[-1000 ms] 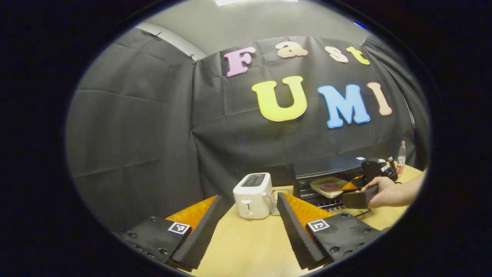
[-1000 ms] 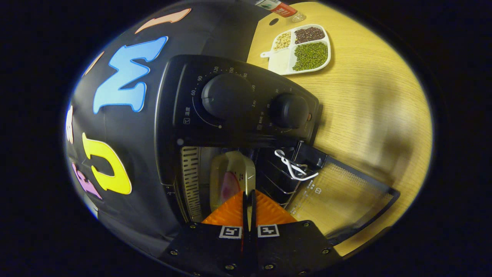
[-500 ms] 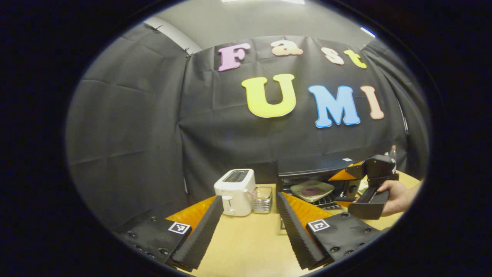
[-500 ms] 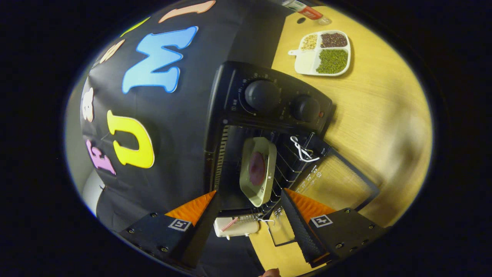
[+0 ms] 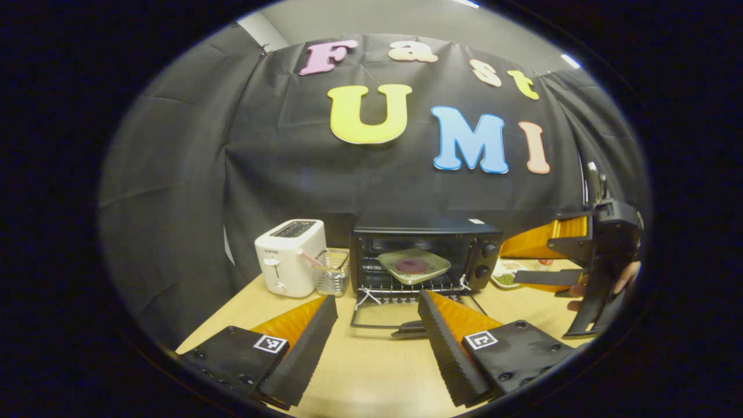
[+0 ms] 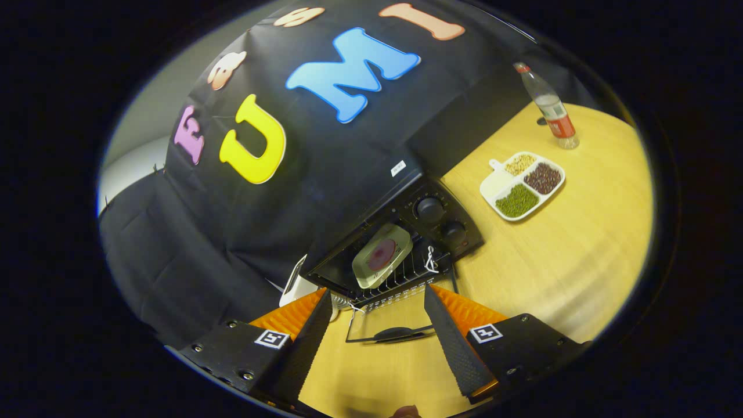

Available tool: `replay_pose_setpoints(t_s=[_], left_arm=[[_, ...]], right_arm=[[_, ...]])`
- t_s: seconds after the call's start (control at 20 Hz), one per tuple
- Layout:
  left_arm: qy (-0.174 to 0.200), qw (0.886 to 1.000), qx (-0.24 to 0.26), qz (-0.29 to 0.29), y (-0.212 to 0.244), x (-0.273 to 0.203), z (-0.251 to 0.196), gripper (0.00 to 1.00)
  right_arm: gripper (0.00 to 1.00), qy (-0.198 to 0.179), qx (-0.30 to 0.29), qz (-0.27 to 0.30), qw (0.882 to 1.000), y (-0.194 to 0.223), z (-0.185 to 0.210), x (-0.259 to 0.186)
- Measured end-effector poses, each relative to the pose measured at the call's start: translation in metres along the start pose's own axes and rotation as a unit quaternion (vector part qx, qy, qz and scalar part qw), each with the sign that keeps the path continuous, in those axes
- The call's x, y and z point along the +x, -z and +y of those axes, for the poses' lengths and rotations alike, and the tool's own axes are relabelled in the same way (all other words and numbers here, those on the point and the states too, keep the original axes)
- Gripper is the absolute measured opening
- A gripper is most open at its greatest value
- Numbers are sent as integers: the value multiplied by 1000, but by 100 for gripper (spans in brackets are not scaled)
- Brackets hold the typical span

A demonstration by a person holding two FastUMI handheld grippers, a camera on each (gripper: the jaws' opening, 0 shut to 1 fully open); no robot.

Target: Open the electric oven with the left hand, put the food in, and close the electric oven.

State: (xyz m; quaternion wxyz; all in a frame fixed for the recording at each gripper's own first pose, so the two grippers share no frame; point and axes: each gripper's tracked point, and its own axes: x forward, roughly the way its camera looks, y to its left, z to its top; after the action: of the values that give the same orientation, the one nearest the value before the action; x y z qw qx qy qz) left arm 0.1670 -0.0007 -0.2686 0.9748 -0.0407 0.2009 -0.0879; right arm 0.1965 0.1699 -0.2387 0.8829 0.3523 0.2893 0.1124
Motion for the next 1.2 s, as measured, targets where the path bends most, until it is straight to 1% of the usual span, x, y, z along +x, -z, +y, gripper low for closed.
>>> replay_pose_setpoints(t_s=[0.05, 0.1, 0.15, 0.2, 0.3, 0.35, 0.5, 0.7, 0.75, 0.8, 0.85, 0.95, 1.0, 1.05, 1.1, 1.15, 1.2], left_arm=[[7, 1000, 1, 11, 9, 3, -9, 96], [12, 1000, 2, 23, 18, 5, -17, 95], [18, 999, 4, 35, 27, 9, -24, 100], [25, 999, 5, 44, 37, 13, -31, 95], [39, 997, 4, 64, 53, 20, -46, 95], [45, 996, 2, 72, 61, 26, -53, 100], [52, 994, 6, 99, 83, 41, -64, 100], [41, 990, 16, 135, 109, 68, -66, 100], [39, 988, 14, 150, 119, 73, -68, 100], [37, 986, 13, 164, 128, 79, -68, 96], [35, 984, 12, 175, 136, 84, -69, 100], [31, 980, 15, 194, 150, 89, -69, 100], [30, 979, 16, 201, 156, 94, -69, 92], [29, 978, 15, 207, 161, 99, -69, 96], [28, 977, 15, 211, 164, 103, -70, 96], [27, 976, 17, 214, 167, 107, -71, 100], [22, 976, 26, 214, 167, 110, -69, 96]], right_arm=[[98, 7, -16, -8, 1000, -4, -4, -11], [98, 11, -31, -16, 999, -7, -8, -23], [98, 20, -45, -23, 999, -11, -13, -34], [97, 28, -61, -32, 997, -14, -18, -45], [98, 53, -97, -51, 993, -23, -33, -66], [98, 66, -118, -61, 989, -27, -41, -75], [98, 107, -180, -85, 974, -39, -61, -100], [98, 152, -246, -128, 949, -61, -77, -136], [97, 164, -258, -137, 942, -67, -80, -148], [98, 173, -267, -146, 937, -77, -80, -158], [98, 183, -275, -154, 931, -81, -80, -165], [98, 203, -294, -165, 919, -87, -83, -172], [98, 207, -302, -168, 915, -89, -81, -174], [98, 211, -309, -170, 911, -90, -81, -176], [98, 217, -316, -172, 907, -93, -81, -178], [98, 223, -321, -172, 904, -95, -82, -179], [98, 229, -323, -171, 902, -95, -82, -180]])
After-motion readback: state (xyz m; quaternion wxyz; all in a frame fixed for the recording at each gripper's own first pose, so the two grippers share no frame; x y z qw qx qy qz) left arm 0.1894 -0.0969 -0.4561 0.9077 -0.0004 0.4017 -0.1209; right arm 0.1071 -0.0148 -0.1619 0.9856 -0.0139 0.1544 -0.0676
